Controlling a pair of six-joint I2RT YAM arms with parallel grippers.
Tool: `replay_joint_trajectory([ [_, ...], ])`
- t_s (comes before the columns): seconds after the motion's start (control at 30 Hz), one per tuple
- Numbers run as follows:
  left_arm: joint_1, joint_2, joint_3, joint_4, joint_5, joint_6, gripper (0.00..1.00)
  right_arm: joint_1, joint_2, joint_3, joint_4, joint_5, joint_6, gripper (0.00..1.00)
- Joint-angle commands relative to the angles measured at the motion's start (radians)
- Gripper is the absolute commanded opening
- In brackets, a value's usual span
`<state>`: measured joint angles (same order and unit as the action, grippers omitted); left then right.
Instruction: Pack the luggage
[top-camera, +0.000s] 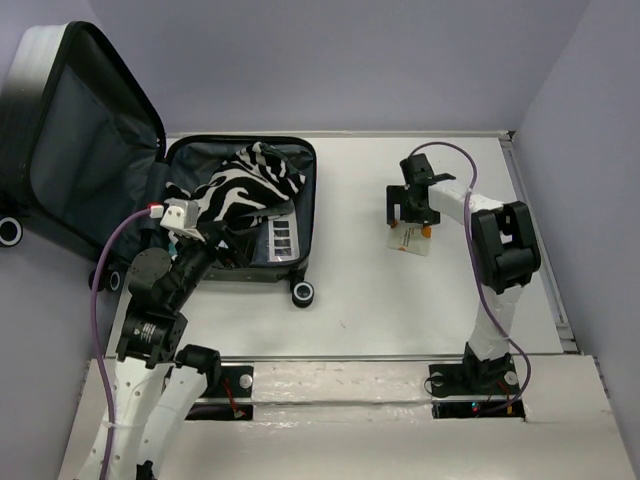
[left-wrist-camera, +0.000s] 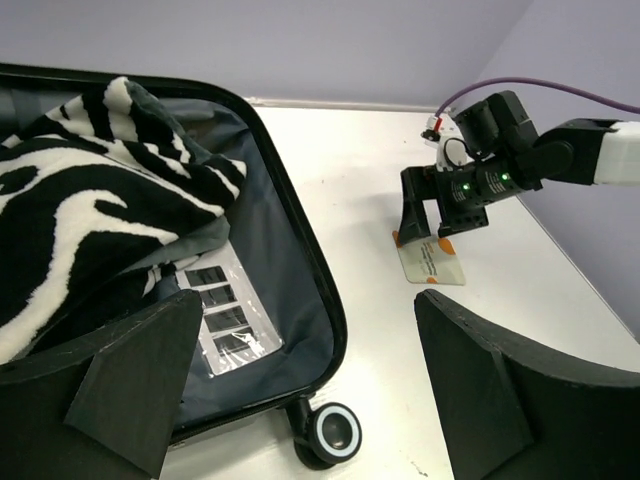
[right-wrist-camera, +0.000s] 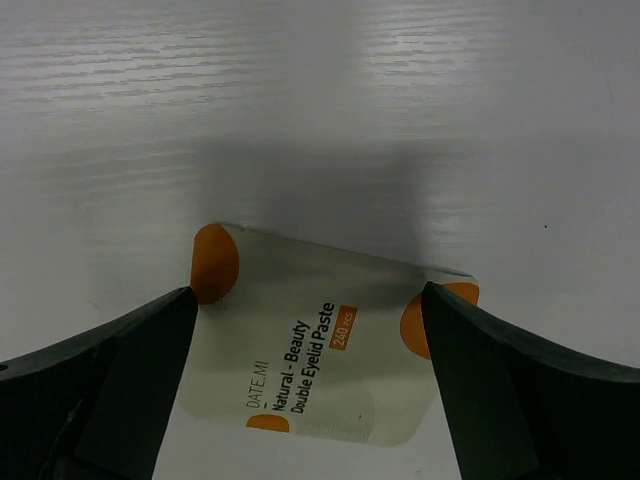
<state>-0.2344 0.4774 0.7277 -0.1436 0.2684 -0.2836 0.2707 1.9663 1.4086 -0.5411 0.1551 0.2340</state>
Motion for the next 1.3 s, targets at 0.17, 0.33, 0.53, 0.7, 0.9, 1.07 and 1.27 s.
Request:
replay_joint_trajectory([
  [0.17, -0.054, -0.020, -0.013, 0.001, 0.015, 0.023, 0.99, 0.005, 0.037, -0.020, -0.033, 0.121, 0.064, 1.00],
  [0.33, -0.074, -0.033, -0.010, -0.007, 0.005, 0.024, 0.99, 0.005, 0.055, -0.048, -0.039, 0.010, 0.071, 1.00],
  [0.53, -0.085, -0.045, -0.010, -0.013, -0.008, 0.024, 0.99, 0.005, 0.034, -0.109, 0.010, -0.089, 0.093, 0.65],
  [0.7, -0.085, -0.054, -0.008, -0.016, -0.015, 0.024, 0.99, 0.016, 0.022, -0.163, 0.026, -0.058, 0.094, 0.29],
  [0.9, -0.086, -0.056, -0.010, -0.016, -0.017, 0.023, 0.99, 0.016, -0.042, -0.212, 0.072, -0.023, 0.097, 0.07],
  [1.07, -0.086, -0.051, -0.010, -0.016, -0.020, 0.023, 0.99, 0.025, -0.153, -0.215, 0.105, -0.168, 0.071, 0.13],
  [1.27, -0.086, -0.049, -0.011, -0.016, -0.018, 0.023, 0.99, 0.025, -0.158, -0.055, -0.017, -0.342, -0.123, 0.81],
])
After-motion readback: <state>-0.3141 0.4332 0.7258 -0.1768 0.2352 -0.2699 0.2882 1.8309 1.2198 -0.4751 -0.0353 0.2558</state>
